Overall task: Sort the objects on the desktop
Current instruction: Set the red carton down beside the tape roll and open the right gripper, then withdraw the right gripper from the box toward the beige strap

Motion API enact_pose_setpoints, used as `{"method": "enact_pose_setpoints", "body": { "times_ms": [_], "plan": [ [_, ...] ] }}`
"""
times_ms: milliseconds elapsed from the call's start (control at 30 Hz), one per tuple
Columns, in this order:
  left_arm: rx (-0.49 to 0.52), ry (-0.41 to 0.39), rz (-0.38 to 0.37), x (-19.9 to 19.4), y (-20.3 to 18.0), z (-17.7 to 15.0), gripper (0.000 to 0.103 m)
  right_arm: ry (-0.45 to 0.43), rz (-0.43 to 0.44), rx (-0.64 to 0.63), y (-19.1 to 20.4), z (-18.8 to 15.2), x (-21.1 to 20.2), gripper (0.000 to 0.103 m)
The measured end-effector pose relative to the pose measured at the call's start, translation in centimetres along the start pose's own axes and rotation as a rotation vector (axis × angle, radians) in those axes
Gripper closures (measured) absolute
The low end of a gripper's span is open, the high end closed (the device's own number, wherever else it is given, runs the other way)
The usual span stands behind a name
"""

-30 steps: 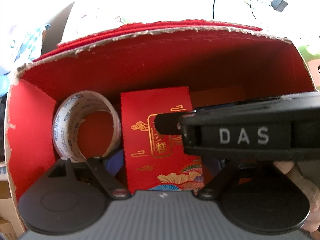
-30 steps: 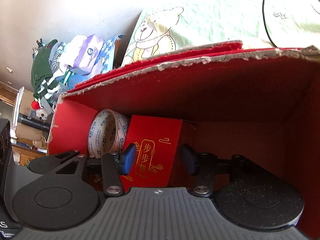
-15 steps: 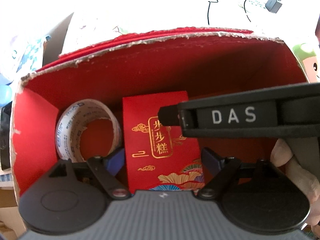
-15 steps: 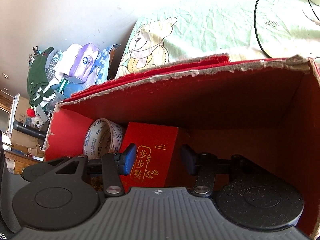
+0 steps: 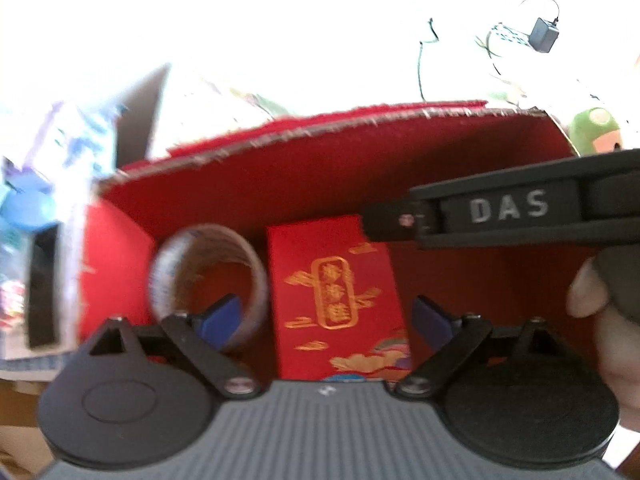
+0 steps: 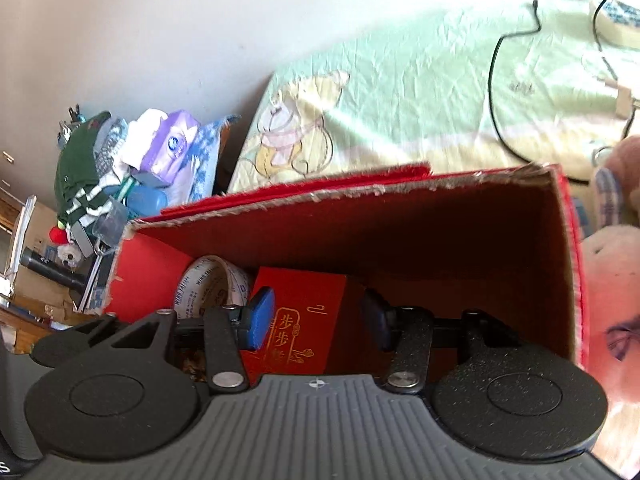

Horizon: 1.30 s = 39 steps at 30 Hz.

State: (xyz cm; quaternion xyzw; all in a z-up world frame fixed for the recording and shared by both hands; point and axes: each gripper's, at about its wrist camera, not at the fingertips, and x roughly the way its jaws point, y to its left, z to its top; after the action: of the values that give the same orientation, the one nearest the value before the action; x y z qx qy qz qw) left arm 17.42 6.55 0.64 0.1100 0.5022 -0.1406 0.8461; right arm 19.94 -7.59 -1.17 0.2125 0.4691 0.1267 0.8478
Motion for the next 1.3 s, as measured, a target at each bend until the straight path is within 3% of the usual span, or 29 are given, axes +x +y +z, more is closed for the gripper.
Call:
{"method": "enact_pose_setpoints", "body": {
  "times_ms": [267,667,1033,1300],
  "plan": [
    [-0.047,-0.046,0.076,-2.2,1.3,-0.3,0.01,-0.076,0.006,-0.012,0.0,-1.7,-2.4,0.05],
    [-0.086,-0.109,0.205,-4.6,0.1,-2.6,0.012,-0.179,0.035,-0.124,2.0,-4.6,-6.5,0.05],
    [-0.195,-0.094,0.217,-6.6,-0.8,-4.5,0.011,-0.24,0.108,-0.188,2.1,-7.4,-10.8,0.05],
    [-0.252,-0.148,0.23,-9.8,-2.1,-7.0,0.011,-0.256,0.205,-0.193,0.8,-9.8,-14.2,0.05]
  ]
}}
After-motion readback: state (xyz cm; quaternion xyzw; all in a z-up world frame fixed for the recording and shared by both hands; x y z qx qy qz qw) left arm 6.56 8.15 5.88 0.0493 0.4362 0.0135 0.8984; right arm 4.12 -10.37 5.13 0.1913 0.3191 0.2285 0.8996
